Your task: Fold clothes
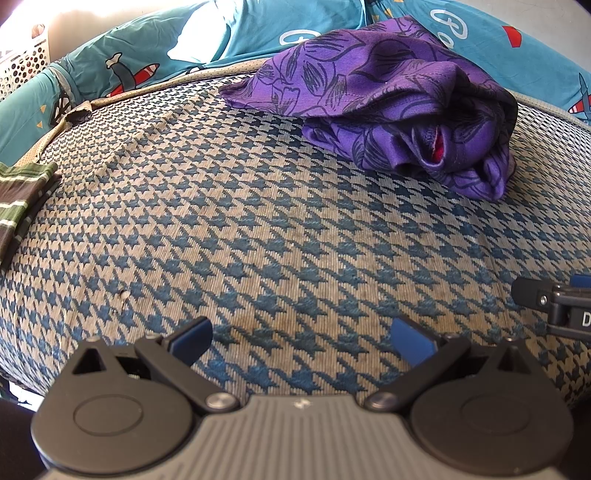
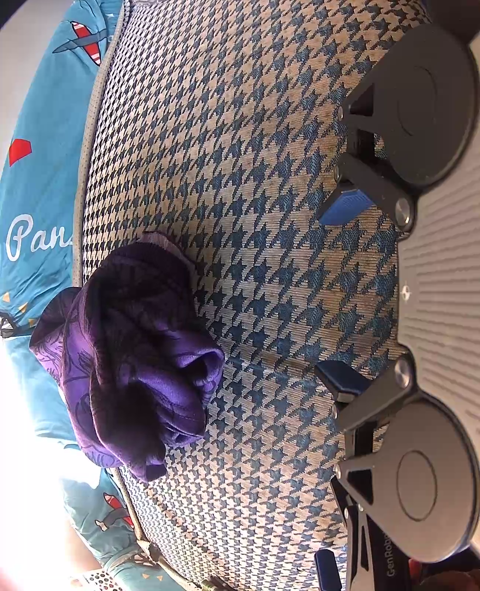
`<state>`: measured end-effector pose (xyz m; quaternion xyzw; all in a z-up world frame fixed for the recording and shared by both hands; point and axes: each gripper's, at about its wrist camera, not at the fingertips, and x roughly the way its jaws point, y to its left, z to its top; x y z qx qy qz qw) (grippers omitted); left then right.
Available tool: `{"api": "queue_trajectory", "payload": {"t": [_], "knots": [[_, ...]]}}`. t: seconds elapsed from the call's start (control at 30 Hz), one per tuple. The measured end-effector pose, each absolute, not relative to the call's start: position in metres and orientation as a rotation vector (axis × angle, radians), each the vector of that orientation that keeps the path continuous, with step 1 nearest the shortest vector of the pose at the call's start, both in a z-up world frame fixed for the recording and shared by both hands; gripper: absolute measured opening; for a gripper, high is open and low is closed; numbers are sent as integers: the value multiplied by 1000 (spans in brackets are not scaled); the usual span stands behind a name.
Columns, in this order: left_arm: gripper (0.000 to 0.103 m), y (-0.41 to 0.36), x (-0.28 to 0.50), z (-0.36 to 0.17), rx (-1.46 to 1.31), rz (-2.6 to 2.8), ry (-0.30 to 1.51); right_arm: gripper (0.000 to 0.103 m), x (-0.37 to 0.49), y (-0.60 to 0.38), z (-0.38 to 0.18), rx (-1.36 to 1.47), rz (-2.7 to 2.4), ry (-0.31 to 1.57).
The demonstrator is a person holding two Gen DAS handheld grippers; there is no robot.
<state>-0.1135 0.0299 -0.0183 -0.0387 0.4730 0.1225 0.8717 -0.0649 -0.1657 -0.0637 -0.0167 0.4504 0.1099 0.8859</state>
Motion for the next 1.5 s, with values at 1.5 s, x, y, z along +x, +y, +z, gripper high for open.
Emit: {"api": "queue_trajectory", "payload": {"t": [1.5], "knots": [[103,31,-104,-17,-57,237,975,80,-69,-157,-50,-42,283,863]]}}
